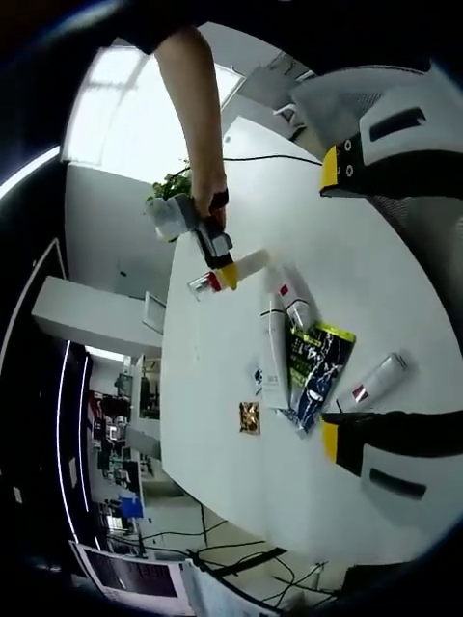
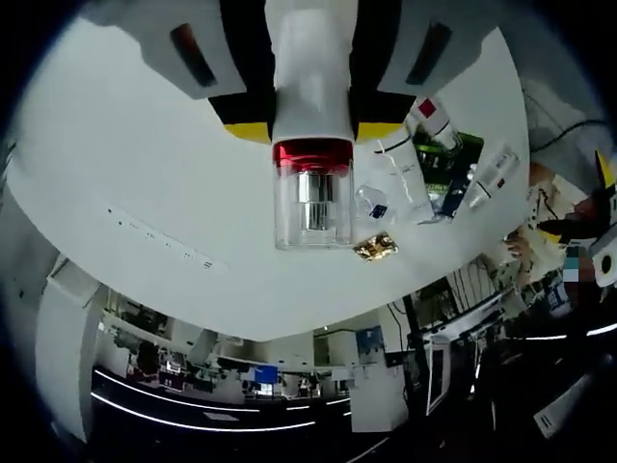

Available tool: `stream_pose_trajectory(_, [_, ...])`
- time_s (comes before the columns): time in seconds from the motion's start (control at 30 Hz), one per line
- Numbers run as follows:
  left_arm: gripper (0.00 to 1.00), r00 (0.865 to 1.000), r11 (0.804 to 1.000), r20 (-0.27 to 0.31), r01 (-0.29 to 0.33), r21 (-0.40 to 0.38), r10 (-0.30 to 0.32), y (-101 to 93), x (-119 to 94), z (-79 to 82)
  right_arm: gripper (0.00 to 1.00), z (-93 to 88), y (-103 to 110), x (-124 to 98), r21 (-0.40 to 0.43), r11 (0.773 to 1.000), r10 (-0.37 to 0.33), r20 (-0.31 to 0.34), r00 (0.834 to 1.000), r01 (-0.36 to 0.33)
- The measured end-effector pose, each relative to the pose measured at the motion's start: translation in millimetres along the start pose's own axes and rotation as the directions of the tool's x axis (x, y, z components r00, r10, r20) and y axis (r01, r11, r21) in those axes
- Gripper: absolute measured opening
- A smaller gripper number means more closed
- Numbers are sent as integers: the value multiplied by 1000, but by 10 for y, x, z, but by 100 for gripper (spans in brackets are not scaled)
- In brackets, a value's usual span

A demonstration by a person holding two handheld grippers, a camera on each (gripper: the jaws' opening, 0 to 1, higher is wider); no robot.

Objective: Arrange the skincare products in the storage area until every visible bottle or jar stands upright without overlapping.

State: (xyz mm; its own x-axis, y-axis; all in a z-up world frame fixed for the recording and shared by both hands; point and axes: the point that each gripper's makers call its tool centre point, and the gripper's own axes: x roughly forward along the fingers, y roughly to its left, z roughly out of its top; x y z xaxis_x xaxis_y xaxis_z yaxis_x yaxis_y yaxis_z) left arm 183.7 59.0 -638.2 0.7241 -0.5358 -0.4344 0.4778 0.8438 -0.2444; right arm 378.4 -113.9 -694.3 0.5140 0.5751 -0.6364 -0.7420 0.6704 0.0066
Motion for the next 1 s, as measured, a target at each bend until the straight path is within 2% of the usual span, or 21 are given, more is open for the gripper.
stream_pose_trajectory(0.13, [85, 998, 998, 14, 66, 10, -66, -203, 91, 114, 28, -11, 113, -282, -15, 1000, 28, 48, 998, -27])
stream_pose_trajectory(0.2, [85, 995, 995, 22, 96, 15, -97, -278, 140, 171, 28, 6, 235, -442, -18, 998, 64, 88, 994, -62])
stream_pose_trajectory(0.23, [85, 994, 994, 25, 108, 22, -108, -310, 163, 200, 28, -1, 377, -520, -10, 995, 101, 111, 989, -100])
stream_pose_trajectory(0.33, [84, 989, 990, 34, 141, 26, -142, -435, 231, 306, 28, -7, 458, -635, -14, 987, 162, 144, 976, -162])
stream_pose_trajectory(0.43, [83, 981, 983, 65, 184, 24, -185, -542, 308, 446, 28, 1, 698, -836, -11, 969, 245, 174, 954, -247])
stream_pose_trajectory(0.5, [80, 967, 972, 99, 234, 9, -233, -675, 382, 587, 28, -4, 826, -942, -9, 949, 312, 197, 930, -316])
stream_pose_trajectory(0.57, [76, 960, 967, 115, 256, 4, -255, -725, 441, 665, 28, 15, 966, -1041, -15, 934, 351, 211, 912, -356])
stream_pose_trajectory(0.6, [74, 955, 962, 124, 273, 0, -270, -792, 474, 718, 28, 12, 1060, -1097, -21, 919, 388, 212, 897, -393])
stream_pose_trajectory(0.67, [70, 947, 955, 131, 296, 4, -294, -884, 521, 783, 28, 6, 1181, -1153, -45, 896, 441, 214, 872, -442])
stream_pose_trajectory(0.77, [65, 934, 942, 125, 333, 31, -334, -985, 603, 832, 28, 10, 1305, -1218, -63, 870, 491, 211, 845, -490])
stream_pose_trajectory(0.83, [61, 917, 925, 125, 377, 43, -380, -1099, 635, 864, 28, 40, 1400, -1277, -63, 845, 530, 227, 817, -530])
stream_pose_trajectory(0.87, [57, 906, 916, 130, 399, 47, -402, -1142, 653, 884, 28, 52, 1465, -1323, -72, 821, 566, 233, 791, -566])
stream_pose_trajectory(0.93, [52, 893, 902, 129, 428, 58, -432, -1217, 670, 902, 28, 73, 1486, -1357, -75, 809, 582, 241, 777, -583])
stream_pose_trajectory(0.97, [50, 888, 897, 125, 436, 69, -442, -1261, 682, 915, 28, 89, 1513, -1389, -88, 795, 602, 243, 761, -601])
stream_pose_trajectory(1.0, [49, 877, 886, 127, 455, 87, -463, -1330, 688, 940, 28, 102, 1537, -1416, -93, 784, 616, 244, 749, -614])
